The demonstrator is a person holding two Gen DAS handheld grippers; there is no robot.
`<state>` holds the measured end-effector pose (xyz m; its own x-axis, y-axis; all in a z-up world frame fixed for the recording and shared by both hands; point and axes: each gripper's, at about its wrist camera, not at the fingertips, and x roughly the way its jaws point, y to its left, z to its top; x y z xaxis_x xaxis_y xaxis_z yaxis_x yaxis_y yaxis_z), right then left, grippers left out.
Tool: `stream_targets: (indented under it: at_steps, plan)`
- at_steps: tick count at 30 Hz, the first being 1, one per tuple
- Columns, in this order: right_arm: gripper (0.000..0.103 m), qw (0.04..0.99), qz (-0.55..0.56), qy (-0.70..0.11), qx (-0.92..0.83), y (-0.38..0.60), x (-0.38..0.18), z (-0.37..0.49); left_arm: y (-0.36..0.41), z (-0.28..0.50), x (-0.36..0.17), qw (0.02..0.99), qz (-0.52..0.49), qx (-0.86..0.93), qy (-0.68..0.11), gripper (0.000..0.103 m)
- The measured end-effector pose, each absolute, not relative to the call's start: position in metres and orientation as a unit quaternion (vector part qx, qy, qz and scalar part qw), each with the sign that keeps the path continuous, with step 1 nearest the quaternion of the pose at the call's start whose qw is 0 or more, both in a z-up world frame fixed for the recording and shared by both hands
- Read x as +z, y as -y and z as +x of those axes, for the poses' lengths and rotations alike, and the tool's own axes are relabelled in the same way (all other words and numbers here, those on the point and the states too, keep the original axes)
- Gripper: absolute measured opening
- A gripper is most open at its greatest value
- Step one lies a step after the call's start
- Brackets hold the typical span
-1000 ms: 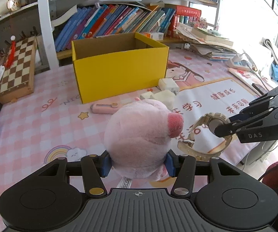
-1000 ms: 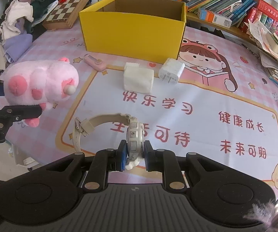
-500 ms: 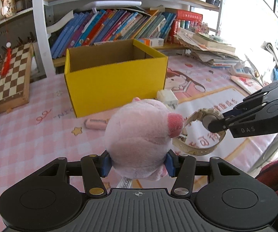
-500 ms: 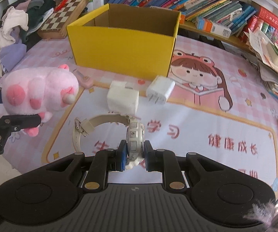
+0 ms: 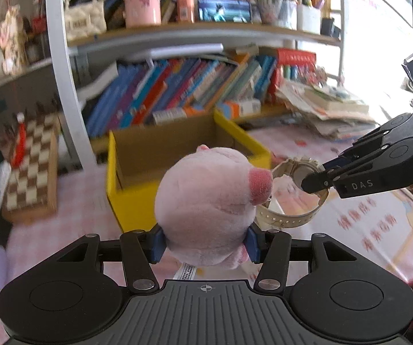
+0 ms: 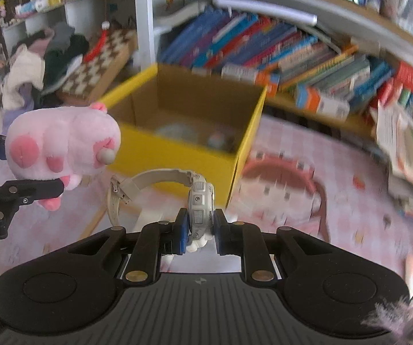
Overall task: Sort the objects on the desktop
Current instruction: 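Lift and carry the watch with right gripper while left carries the pig to the box, then open right gripper inside the box while left gripper releases the pig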
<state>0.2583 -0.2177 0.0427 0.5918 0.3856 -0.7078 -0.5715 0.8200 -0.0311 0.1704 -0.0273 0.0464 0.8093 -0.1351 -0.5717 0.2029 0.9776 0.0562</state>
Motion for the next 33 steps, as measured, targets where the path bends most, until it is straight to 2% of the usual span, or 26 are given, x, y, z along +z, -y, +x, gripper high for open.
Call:
stream_targets:
  at_steps: [8, 15, 33]
  plan:
    - [0.017, 0.894, -0.147, -0.313, 0.285, 0.211, 0.072, 0.314, 0.029, 0.214, 0.069, 0.96, 0.077, -0.058, -0.263, 0.052]
    - [0.017, 0.896, -0.168, -0.291, 0.29, 0.191, 0.081, 0.371, 0.023, 0.257, 0.067, 0.959, 0.071, -0.035, -0.273, 0.052]
    - [0.017, 0.825, -0.32, -0.314, 0.344, 0.099, 0.02, 0.465, 0.02, 0.343, 0.02, 0.927, 0.107, 0.003, -0.358, 0.052]
